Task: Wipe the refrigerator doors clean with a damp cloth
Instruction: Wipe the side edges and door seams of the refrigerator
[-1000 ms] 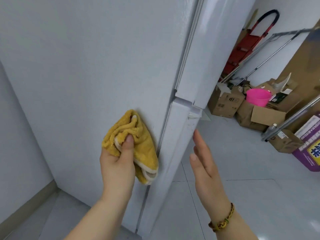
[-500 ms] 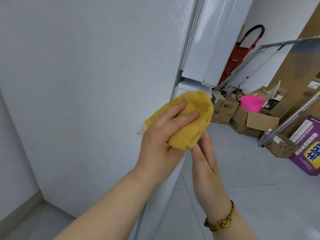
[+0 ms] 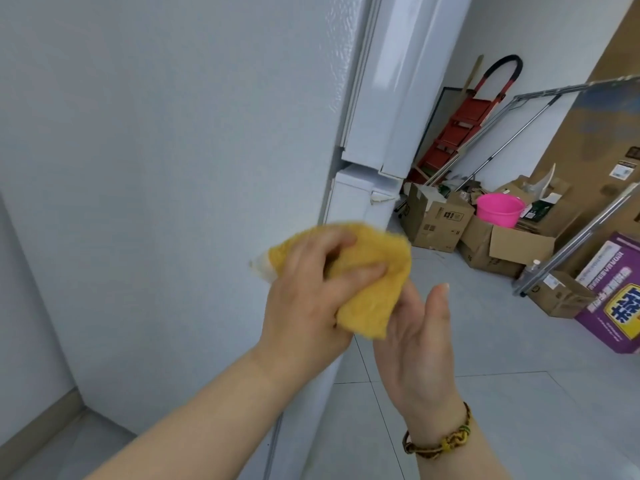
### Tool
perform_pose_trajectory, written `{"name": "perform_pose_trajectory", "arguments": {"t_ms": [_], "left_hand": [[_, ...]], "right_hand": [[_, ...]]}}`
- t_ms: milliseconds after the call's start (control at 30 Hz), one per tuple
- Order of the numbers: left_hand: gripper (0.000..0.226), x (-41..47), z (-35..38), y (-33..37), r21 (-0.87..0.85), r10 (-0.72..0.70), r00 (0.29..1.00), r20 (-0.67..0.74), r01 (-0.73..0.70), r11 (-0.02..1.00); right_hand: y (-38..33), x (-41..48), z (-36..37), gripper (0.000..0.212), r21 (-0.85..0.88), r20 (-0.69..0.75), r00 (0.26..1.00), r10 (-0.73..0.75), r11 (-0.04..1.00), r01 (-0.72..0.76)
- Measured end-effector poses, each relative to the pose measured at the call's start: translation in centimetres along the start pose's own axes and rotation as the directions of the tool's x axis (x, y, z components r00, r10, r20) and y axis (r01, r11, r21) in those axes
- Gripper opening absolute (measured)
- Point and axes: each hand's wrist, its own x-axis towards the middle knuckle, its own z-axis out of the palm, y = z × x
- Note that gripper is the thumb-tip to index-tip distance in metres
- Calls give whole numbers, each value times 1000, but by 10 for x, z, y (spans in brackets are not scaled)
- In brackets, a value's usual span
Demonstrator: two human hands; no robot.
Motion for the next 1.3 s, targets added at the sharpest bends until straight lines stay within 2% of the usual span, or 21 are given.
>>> {"name": "perform_pose_trajectory", "arguments": {"t_ms": [100, 167, 233, 300, 367, 500, 633, 733, 833, 900, 967, 1033, 1133, 1200, 1267, 1300], "left_hand": [[36, -32, 3, -2, 29, -41, 998, 51, 40, 999], [35, -20, -1, -3, 22, -33, 998, 49, 32, 999], [34, 7, -7, -5, -35, -89, 995, -36, 88, 995], [32, 27, -8, -11, -78, -153, 980, -126, 144, 986], [28, 18, 0, -9, -29, -137, 980, -145, 134, 991], [34, -44, 17, -5, -78, -186, 982, -38, 183, 980], [37, -26, -2, -15, -169, -264, 962, 66, 271, 948], [38, -3, -8, -19, -212, -252, 967, 42, 256, 943], [35, -31, 2, -23, -264, -231, 973, 25, 229, 937], [39, -78, 12, -27, -273, -289, 952, 99, 305, 912], [46, -119, 17, -29, -275, -381, 901, 208, 428, 861], [50, -131, 16, -27, -295, -449, 857, 253, 510, 808], [36, -90, 10, -21, -363, -424, 888, 179, 460, 810], [38, -62, 7, -17, -363, -386, 914, 127, 405, 839], [46, -65, 8, -10, -352, -355, 922, 151, 386, 852], [53, -74, 8, -3, -376, -345, 915, 211, 401, 835]], "right_hand": [[1, -2, -6, 89, 48, 2, 1000, 16, 999, -16], [2, -1, -3, 94, -1, -14, 1000, 17, 1000, -17], [1, 0, -2, 100, -60, -14, 1000, 16, 998, -16], [2, 2, -3, 96, -58, 4, 1000, 13, 998, -12], [5, 2, -4, 95, -37, 15, 1000, 5, 999, -5], [10, 1, 0, 88, -47, 22, 1000, -23, 999, 24], [8, 1, 4, 83, -29, 2, 999, -37, 999, 37], [10, 1, 3, 84, -36, 12, 999, -47, 998, 47], [12, 1, 2, 81, -39, 13, 999, -49, 998, 50], [14, 1, 1, 75, -41, 13, 999, -50, 998, 50], [14, 2, -2, 64, -78, -3, 998, -58, 995, 58], [12, 1, -1, 64, -95, -6, 998, -57, 994, 56], [16, 2, 1, 67, -108, -23, 998, -66, 992, 63], [17, 1, 2, 70, -172, 5, 995, -99, 980, 98], [19, 0, 1, 68, -197, 16, 994, -106, 975, 107], [20, 0, 0, 68, -188, 22, 994, -110, 976, 112]]}}
